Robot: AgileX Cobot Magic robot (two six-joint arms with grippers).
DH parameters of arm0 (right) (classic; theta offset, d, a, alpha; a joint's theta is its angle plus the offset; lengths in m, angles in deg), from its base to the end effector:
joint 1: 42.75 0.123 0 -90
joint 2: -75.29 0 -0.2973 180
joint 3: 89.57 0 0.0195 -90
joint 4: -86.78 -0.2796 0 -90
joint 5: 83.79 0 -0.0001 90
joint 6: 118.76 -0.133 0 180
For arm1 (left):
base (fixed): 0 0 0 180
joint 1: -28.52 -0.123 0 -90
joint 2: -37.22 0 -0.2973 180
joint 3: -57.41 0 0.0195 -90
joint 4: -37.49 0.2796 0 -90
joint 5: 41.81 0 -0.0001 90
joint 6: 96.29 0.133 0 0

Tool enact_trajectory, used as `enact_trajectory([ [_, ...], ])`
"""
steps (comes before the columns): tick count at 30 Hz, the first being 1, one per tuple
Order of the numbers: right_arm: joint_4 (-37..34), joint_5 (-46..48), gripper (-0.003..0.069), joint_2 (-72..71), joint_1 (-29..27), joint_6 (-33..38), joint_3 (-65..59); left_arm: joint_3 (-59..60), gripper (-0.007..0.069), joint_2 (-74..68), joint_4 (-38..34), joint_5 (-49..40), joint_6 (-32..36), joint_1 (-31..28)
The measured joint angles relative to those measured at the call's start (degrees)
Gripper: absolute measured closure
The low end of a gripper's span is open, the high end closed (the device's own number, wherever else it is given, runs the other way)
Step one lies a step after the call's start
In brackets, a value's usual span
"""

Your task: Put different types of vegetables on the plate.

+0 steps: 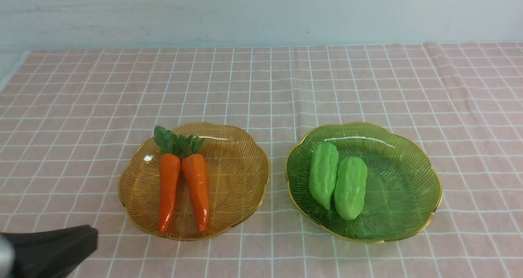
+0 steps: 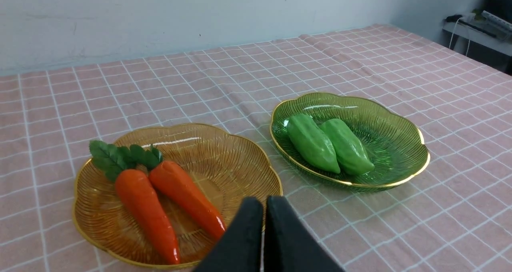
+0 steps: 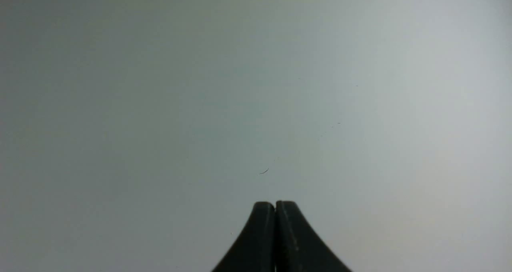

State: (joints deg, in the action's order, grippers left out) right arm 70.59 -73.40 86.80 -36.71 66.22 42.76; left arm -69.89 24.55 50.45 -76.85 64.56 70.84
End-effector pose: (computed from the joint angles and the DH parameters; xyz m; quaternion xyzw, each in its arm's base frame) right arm 0.0619 0.0133 0.3895 0.0037 0.5678 0.1358 0.8119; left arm 0.0751 -0.0452 0.3001 0.1822 0.7419 -0.2314 0.6023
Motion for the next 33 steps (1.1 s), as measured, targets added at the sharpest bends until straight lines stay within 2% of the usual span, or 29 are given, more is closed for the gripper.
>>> enact_trajectory([
  [3,0.0,0.1,0.0676,0.0,0.0,0.0,0.0,3.0,0.0628,0.7,-0.5,4.8,4.7,-1.3],
  [9,0.0,0.7,0.0676,0.0,0.0,0.0,0.0,11.8,0.0628,1.7,-7.0,13.6,15.1,-12.3],
  [14,0.0,0.9,0.0676,0.0,0.0,0.0,0.0,17.7,0.0628,2.9,-10.8,16.5,19.2,-21.8],
  [20,0.0,1.0,0.0676,0.0,0.0,0.0,0.0,24.2,0.0628,5.6,-12.1,16.6,20.1,-32.3],
  [24,0.0,1.1,0.0676,0.0,0.0,0.0,0.0,26.3,0.0628,5.8,-12.2,16.5,20.2,-34.2],
  [33,0.0,1.2,0.0676,0.0,0.0,0.0,0.0,26.4,0.0628,5.9,-12.1,13.3,20.7,-34.3],
])
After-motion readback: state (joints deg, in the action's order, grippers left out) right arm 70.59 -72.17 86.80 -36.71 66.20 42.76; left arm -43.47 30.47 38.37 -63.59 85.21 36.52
